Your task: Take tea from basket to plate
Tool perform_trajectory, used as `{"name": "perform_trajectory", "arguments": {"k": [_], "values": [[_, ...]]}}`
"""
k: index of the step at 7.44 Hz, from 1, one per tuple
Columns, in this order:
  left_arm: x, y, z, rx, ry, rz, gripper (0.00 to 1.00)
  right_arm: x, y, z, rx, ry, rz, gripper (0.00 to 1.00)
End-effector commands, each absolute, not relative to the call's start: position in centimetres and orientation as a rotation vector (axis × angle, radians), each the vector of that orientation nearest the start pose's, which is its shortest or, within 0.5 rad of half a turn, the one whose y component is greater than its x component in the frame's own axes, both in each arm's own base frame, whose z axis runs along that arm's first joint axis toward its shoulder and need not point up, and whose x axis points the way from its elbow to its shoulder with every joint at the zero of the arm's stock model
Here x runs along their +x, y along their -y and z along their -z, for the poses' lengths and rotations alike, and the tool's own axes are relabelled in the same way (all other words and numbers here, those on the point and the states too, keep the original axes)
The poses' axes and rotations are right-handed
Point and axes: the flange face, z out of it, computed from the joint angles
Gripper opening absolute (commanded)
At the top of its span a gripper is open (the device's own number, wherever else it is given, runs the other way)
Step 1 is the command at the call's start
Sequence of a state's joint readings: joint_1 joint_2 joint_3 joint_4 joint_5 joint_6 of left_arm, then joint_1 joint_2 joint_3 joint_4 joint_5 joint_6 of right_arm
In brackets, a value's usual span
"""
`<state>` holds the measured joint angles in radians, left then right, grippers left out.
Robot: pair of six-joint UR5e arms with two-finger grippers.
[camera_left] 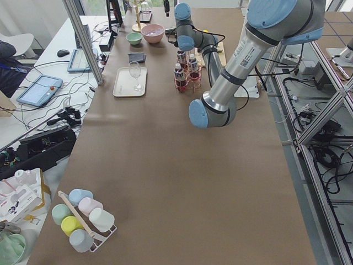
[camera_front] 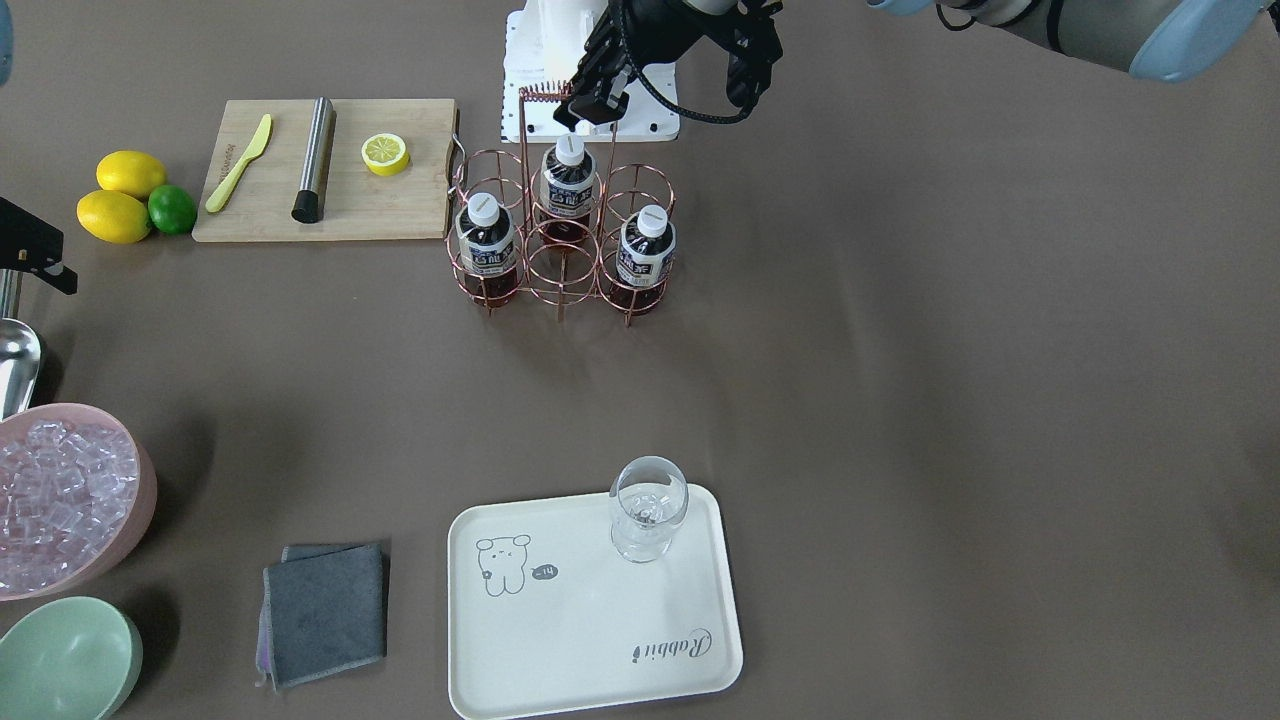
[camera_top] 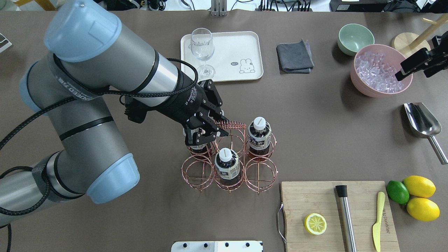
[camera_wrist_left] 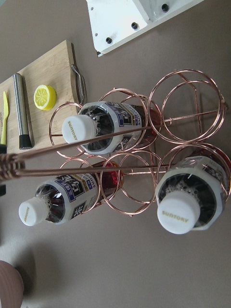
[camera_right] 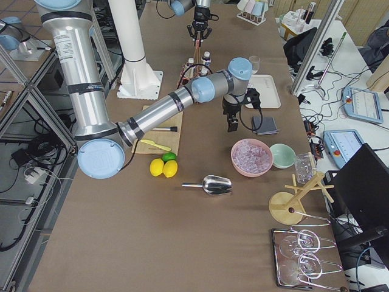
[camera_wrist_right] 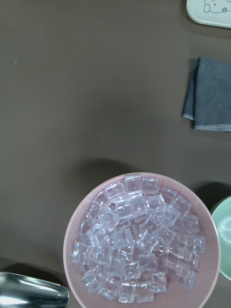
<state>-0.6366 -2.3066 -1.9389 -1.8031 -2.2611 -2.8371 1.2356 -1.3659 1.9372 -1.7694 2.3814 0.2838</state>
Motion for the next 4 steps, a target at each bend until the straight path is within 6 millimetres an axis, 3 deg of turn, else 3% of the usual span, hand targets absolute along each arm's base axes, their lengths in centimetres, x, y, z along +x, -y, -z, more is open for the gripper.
{"name": "perform_trajectory", "arguments": {"k": [1, 3, 4], "values": [[40.8, 38.9, -4.9, -1.005, -1.098, 1.110, 0.00, -16.1, 52.3, -37.1, 0.075, 0.882, 0.120, 1.00], [40.8, 38.9, -4.9, -1.005, -1.100, 1.109, 0.00, -19.9, 52.1, -33.9, 0.033, 0.919, 0.046, 1.00], [40.9, 38.9, -4.9, -1.004, -1.099, 1.109, 0.00, -22.9, 51.3, -32.1, -0.016, 0.937, 0.009, 1.00]]}}
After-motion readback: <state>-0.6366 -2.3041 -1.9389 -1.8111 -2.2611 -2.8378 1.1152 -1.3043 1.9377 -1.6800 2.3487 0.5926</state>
